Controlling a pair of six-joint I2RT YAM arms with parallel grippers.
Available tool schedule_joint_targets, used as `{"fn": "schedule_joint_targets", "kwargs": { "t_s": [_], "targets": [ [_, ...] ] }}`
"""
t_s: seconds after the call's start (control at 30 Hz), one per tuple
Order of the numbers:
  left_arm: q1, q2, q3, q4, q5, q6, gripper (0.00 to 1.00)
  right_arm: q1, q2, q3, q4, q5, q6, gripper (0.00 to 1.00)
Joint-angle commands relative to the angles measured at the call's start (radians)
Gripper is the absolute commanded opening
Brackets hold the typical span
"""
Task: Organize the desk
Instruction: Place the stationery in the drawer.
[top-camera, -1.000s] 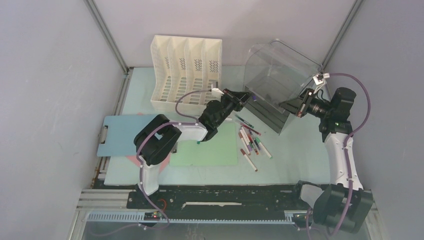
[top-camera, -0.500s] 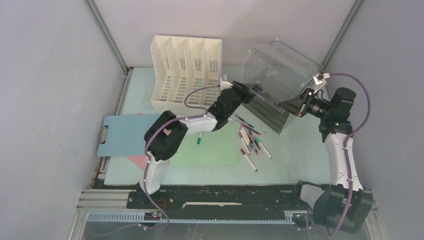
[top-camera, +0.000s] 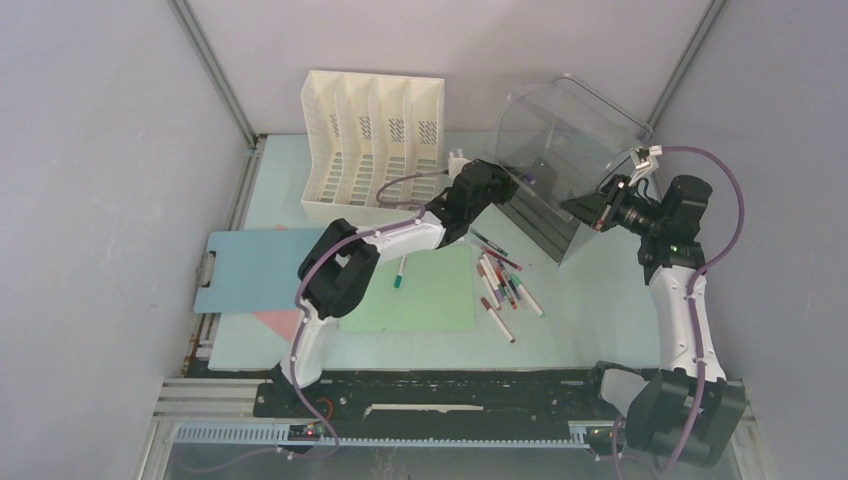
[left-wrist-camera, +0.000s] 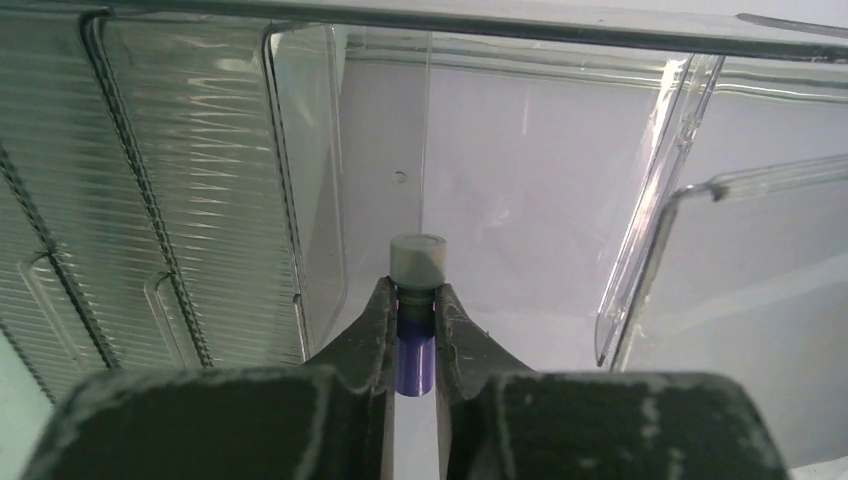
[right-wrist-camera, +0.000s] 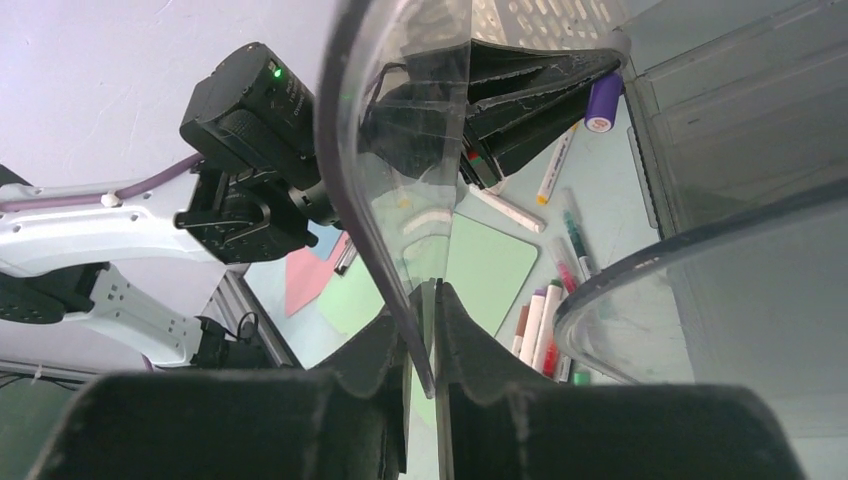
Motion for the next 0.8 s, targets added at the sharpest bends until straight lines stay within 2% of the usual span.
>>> {"fn": "schedule_joint_targets", "kwargs": {
  "t_s": [0.0, 0.13, 0.37, 0.53, 0.77],
  "targets": [
    [-0.008, 0.034, 0.000, 0.100, -0.012, -0.042, 0.09, 0.016, -0.025, 0.036, -0.033, -0.108, 0.049, 0.17],
    [-0.010, -0.025, -0.129, 0.276, -0.053, -0.019, 0.06, 0.016, -0.029, 0.037, 0.001, -0.136, 0.099, 0.16],
    [-0.007, -0.100, -0.331, 0.531, -0.077, 0.034, 0.04, 0.023, -0.021, 0.036, 0.108, -0.154, 0.199, 0.16],
    [0.001, -0.053, -0.308, 0.625, -0.053, 0.031, 0.02, 0.038, -0.019, 0.036, 0.175, -0.188, 0.266, 0.16],
    [0.005, -0.001, -0.211, 0.621, -0.017, 0.036, 0.01, 0.059, -0.027, 0.037, 0.243, -0.229, 0.321, 0.16]
  ]
}}
